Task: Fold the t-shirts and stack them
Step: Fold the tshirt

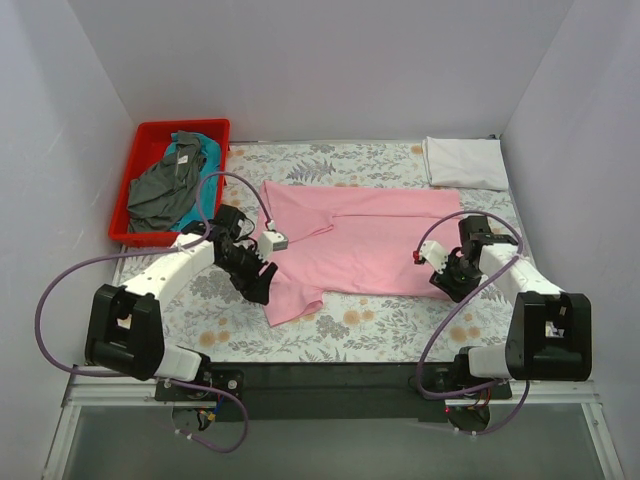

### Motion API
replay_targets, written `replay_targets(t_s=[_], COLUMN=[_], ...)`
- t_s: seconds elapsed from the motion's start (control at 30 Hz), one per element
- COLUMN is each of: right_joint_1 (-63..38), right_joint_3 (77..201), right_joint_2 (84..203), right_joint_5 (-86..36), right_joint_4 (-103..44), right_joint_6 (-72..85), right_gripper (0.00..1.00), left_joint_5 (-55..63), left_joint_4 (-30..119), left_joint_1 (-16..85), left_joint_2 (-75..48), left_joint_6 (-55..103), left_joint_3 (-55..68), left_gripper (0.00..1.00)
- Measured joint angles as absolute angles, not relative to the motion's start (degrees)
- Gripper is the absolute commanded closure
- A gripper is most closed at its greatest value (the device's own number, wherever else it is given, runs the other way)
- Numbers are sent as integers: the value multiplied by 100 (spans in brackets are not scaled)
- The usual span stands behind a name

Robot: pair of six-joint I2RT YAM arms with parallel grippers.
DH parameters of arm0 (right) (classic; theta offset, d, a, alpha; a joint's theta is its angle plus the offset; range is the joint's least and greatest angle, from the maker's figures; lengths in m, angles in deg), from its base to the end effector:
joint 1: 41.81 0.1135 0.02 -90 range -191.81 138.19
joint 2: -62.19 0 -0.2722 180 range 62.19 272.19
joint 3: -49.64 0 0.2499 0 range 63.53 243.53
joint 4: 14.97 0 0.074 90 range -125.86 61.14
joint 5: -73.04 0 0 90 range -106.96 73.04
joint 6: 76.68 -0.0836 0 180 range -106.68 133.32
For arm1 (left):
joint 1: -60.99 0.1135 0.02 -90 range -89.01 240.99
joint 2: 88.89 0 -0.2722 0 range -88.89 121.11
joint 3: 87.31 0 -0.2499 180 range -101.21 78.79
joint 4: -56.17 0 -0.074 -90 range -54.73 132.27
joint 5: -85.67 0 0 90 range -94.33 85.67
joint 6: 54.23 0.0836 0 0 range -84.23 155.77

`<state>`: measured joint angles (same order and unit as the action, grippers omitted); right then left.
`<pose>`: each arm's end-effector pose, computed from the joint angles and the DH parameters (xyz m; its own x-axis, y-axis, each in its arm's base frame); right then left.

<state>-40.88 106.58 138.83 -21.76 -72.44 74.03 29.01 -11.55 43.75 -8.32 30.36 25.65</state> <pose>0.2272 0.0107 0.1407 -0.4466 -0.8765 -0.1798 -0.8673 0.4735 -0.1538 0.2158 -0.1151 0.1814 -0.9706 0.2187 -0.1002 0.2370 0.7973 -0.5551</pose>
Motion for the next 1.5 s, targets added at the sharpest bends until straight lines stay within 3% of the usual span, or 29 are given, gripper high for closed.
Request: replay_targets(t_s=[0.2, 0.4, 0.57, 0.73, 1.27, 1.37, 1.5], right_joint_1=[-4077, -4067, -4064, -4062, -4064, -4062, -4064], right_joint_3=[10457, 10413, 10350, 10350, 10485, 10538, 10564], right_joint_2=[14124, 14128, 14065, 14065, 14204, 14266, 14292], right_joint_5=[-2163, -2091, -2014, -2008, -2053, -2056, -2058], right_joint_4=[-6973, -6796, -6649, -6638, -6723, -6763, -6789], right_joint_6=[7401, 7422, 7495, 7481, 7337, 7326, 7326], right_gripper=[52, 84, 99, 99, 99, 99, 99], left_joint_5=[2683, 2488, 2239, 1835, 869, 842, 877], left_joint_4=[-991, -786, -438, -56, 1035, 1238, 1253], left_joint_1=[3980, 3831, 3392, 3007, 2710, 2699, 2620], left_joint_2=[-895, -1050, -1400, -1490, -1131, -1070, -1079], left_joint_6=[2942, 2936, 2988, 3144, 3447, 3519, 3587], left_joint_3=[2713, 2928, 3140, 3433, 3953, 4062, 4093], left_gripper=[48, 49, 52, 58, 64, 71, 92])
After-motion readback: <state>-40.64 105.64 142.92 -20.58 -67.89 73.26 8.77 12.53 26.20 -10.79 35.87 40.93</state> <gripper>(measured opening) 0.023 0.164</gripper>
